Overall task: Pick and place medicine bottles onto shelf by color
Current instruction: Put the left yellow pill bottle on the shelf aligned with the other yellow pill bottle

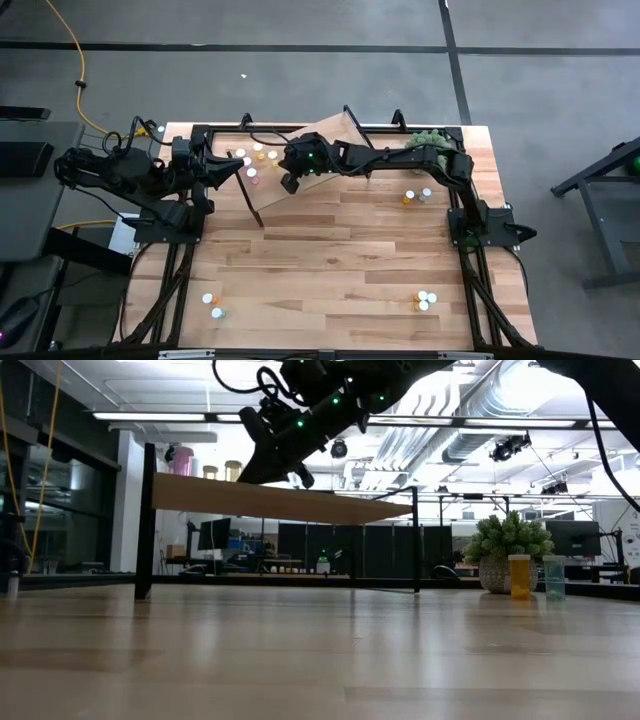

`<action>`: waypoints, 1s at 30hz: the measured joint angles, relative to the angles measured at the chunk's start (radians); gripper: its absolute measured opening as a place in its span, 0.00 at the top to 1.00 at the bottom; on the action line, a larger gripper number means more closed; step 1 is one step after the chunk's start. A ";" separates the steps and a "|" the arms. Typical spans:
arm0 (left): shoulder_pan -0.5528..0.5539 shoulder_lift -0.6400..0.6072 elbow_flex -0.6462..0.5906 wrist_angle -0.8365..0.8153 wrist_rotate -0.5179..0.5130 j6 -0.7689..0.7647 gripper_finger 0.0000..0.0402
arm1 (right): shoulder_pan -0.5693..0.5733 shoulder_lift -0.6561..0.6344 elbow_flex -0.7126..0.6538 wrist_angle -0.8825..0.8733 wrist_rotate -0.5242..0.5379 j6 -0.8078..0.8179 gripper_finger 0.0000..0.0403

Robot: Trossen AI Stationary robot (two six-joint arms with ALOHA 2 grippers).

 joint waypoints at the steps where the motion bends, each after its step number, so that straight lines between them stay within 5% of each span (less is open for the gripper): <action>1: 0.000 0.000 0.000 0.000 0.000 0.000 1.00 | 0.000 0.000 0.000 0.000 0.000 -0.001 1.00; 13: 0.000 0.015 -0.001 -0.001 0.000 -0.004 1.00 | 0.000 0.000 0.000 -0.014 0.146 0.023 1.00; 30: 0.000 0.030 -0.001 0.000 0.000 -0.018 1.00 | -0.006 0.002 0.000 0.059 0.107 0.146 1.00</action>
